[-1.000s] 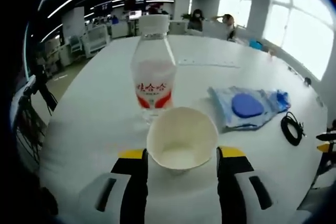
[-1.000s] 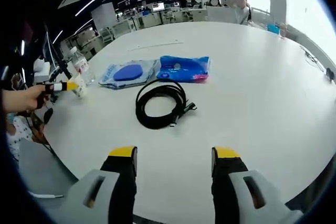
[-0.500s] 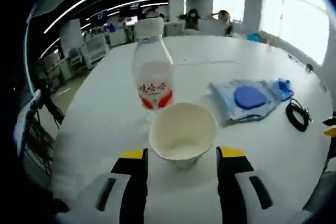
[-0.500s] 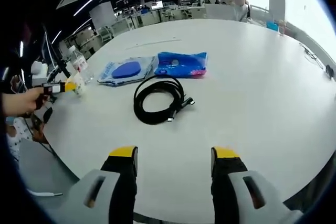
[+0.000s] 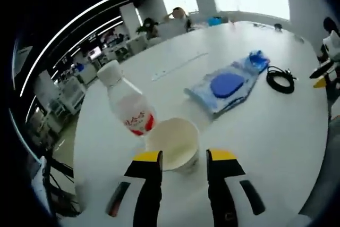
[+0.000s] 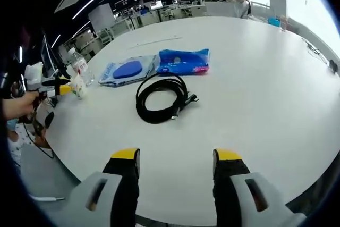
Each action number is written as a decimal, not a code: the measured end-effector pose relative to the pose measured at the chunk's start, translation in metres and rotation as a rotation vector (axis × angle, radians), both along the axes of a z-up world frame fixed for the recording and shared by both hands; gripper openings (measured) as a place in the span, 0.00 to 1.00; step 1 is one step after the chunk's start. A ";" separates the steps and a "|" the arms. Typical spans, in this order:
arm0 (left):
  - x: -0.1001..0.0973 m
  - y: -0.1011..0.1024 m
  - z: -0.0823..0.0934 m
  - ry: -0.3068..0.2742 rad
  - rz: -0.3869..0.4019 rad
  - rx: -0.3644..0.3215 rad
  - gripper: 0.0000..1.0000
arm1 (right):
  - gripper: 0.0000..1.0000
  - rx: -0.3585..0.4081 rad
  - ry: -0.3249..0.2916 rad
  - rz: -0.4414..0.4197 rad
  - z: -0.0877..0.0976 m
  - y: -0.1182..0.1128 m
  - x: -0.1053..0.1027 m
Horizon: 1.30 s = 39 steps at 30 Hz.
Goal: Arrange the tabletop items into an orderly group along one side of the table until the central work area is clear of visible clutter.
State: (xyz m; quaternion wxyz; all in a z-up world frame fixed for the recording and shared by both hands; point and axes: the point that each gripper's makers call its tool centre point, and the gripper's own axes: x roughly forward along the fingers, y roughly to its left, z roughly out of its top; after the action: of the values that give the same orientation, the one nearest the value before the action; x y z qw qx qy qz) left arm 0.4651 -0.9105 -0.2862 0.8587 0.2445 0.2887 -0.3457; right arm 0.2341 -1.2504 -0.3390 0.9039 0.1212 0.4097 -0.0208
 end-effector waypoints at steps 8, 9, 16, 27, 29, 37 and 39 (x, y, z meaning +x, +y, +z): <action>-0.002 -0.004 -0.011 0.074 -0.037 0.041 0.07 | 0.51 0.098 0.016 -0.118 -0.008 -0.005 -0.008; -0.004 -0.003 -0.012 0.095 -0.017 0.036 0.05 | 0.51 0.103 0.008 -0.128 -0.008 -0.007 -0.007; -0.004 -0.008 -0.010 0.084 -0.051 0.027 0.00 | 0.50 0.092 0.016 -0.120 -0.008 -0.007 -0.010; -0.002 -0.034 0.006 0.058 -0.128 0.014 0.00 | 0.49 0.107 0.023 -0.123 -0.014 -0.003 -0.012; -0.002 -0.041 0.007 0.058 -0.147 0.016 0.00 | 0.50 0.109 0.023 -0.126 -0.014 -0.003 -0.013; 0.013 -0.060 0.012 0.077 -0.173 0.010 0.00 | 0.50 0.121 0.003 -0.151 -0.013 -0.010 -0.014; 0.020 -0.064 0.014 0.072 -0.179 0.020 0.00 | 0.50 0.116 -0.002 -0.151 -0.012 -0.010 -0.014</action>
State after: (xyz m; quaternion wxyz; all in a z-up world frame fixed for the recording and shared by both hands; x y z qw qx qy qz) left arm 0.4846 -0.9743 -0.2721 0.8110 0.2653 0.2996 -0.4267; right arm 0.2200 -1.2609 -0.3511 0.8917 0.2039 0.3989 -0.0650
